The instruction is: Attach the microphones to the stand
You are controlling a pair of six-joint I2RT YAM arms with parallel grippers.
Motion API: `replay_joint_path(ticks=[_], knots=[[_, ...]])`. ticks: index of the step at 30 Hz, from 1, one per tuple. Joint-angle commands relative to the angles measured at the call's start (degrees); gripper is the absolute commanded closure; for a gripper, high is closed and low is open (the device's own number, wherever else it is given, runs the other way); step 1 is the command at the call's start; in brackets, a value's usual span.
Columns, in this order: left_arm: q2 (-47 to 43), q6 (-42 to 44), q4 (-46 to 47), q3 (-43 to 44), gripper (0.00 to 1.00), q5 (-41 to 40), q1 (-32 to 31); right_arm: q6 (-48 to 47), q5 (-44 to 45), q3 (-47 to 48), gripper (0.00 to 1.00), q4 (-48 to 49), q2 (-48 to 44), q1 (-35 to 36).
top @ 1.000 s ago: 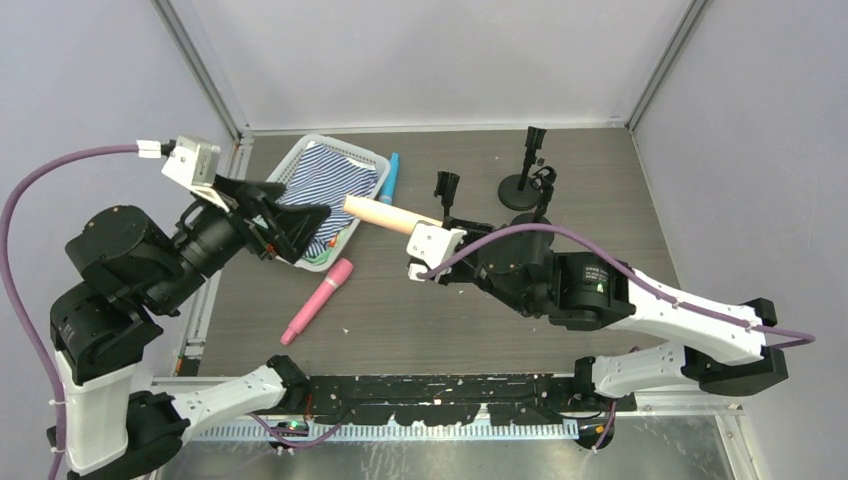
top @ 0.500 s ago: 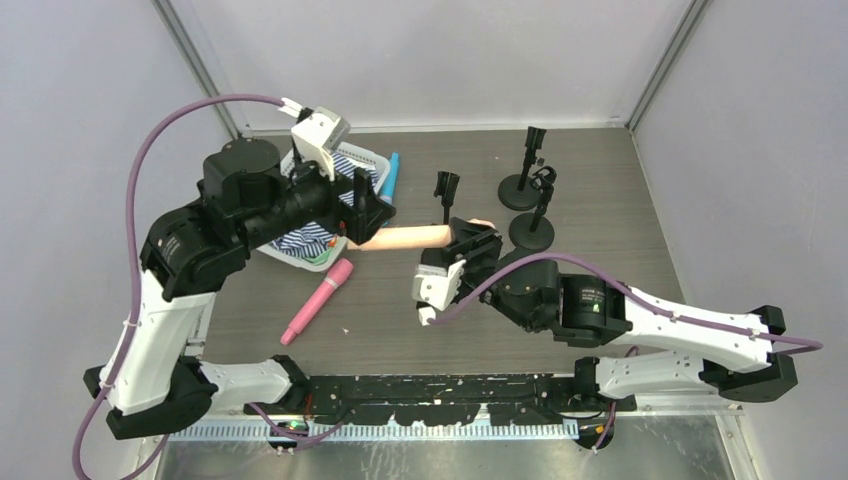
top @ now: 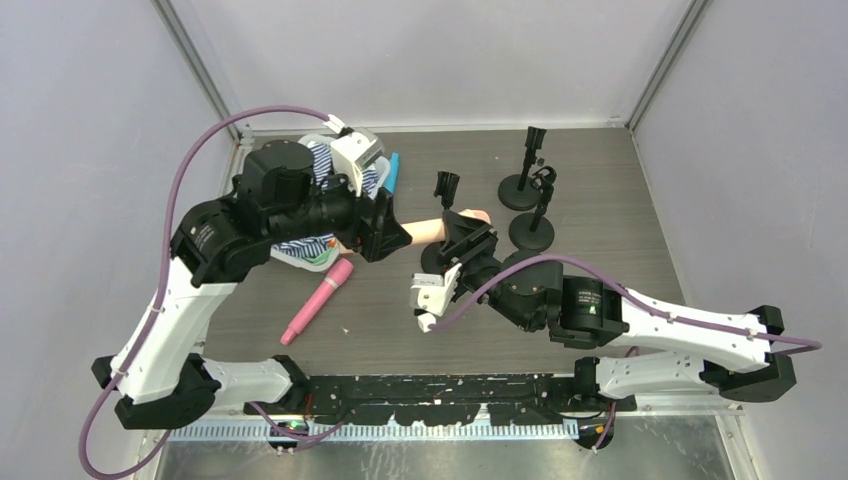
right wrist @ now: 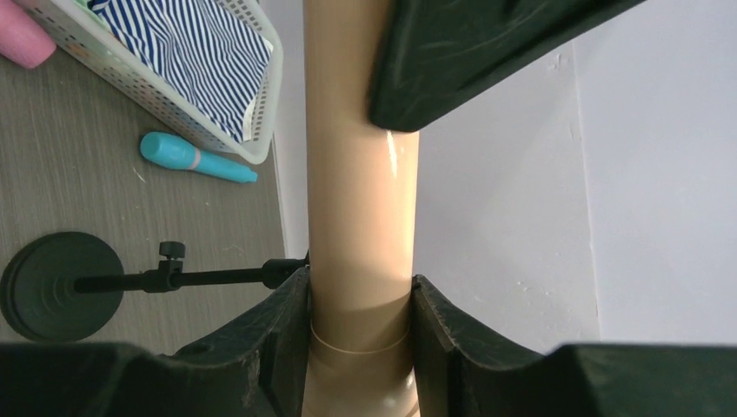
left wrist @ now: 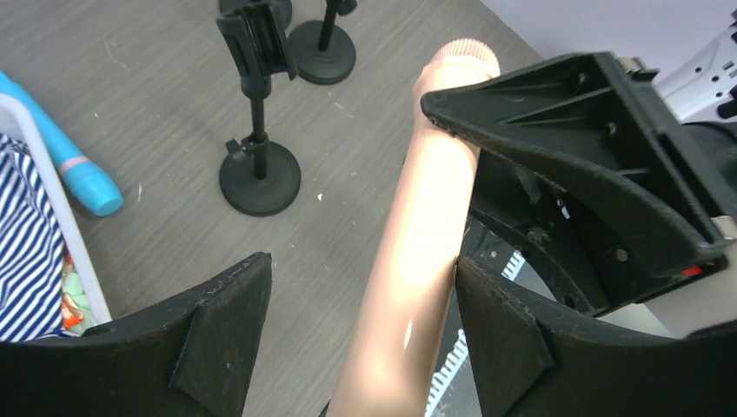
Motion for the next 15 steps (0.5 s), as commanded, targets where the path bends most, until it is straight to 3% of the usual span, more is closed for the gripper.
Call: replay_joint_path(ticks=[1,8,12,15], knots=[[0.6,1.5,-1.0,-1.2,0.23,3.2,-0.2,-14.8,-1.6,4.1,0.95,-0.9,0.6,0.3],[0.9,2.5,-1.0,-3.3,0.34,5.2,-0.2,-16.0,-2.7,5.6,0.92,-1.6,1.7,0.3],[0.8,3.0,-1.2,-4.5,0.53,6.7,-0.2,-16.3,-2.5,5.7,0.9,-0.8,1.7,0.3],[0.5,3.3,-1.1,-5.3,0.76,7.3,-0.2,-16.4,-2.3,5.6,0.87,0.1,1.5,0.3]])
